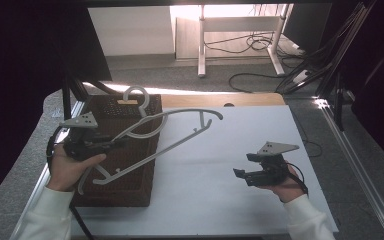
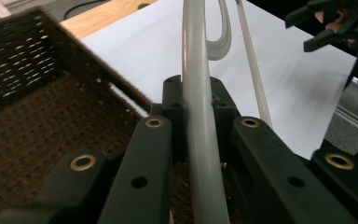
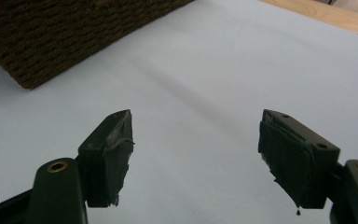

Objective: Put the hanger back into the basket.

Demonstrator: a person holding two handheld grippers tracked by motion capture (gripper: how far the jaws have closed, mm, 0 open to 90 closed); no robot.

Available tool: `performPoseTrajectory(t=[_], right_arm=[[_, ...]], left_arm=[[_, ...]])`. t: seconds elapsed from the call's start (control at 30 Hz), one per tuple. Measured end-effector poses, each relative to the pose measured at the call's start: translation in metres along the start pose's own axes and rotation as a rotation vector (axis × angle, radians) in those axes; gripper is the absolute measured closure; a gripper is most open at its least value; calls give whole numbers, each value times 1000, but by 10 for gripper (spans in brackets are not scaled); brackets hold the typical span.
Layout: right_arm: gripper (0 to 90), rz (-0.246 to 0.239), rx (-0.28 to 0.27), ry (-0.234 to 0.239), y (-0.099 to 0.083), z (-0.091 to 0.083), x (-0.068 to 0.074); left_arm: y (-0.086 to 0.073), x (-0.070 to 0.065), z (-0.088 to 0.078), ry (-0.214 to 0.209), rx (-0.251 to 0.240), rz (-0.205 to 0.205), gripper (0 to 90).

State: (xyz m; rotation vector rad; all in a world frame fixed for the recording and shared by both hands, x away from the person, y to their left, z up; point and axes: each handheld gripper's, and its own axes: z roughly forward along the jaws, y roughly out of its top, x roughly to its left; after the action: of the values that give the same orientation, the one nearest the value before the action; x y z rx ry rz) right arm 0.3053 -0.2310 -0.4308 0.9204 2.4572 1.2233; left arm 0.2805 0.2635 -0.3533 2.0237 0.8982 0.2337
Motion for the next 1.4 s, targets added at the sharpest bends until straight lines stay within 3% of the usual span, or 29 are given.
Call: performPoseTrajectory(t=[0.33,0.8,1.23,1.4], right_arm=[[246,4,59,-20,-8,10,1],[242,3,75,-36,-11,12,3],[240,2,84,-47,-12,13,1],[238,1,85,-49,-13,13,0]], left_arm=[[-15,12,-17,75,-23,-46,816],[-38,33,-43,185,-70,-113,816],[-46,53,-47,230,-86,-153,816],[-52,67,-49,254,-92,-173,815]])
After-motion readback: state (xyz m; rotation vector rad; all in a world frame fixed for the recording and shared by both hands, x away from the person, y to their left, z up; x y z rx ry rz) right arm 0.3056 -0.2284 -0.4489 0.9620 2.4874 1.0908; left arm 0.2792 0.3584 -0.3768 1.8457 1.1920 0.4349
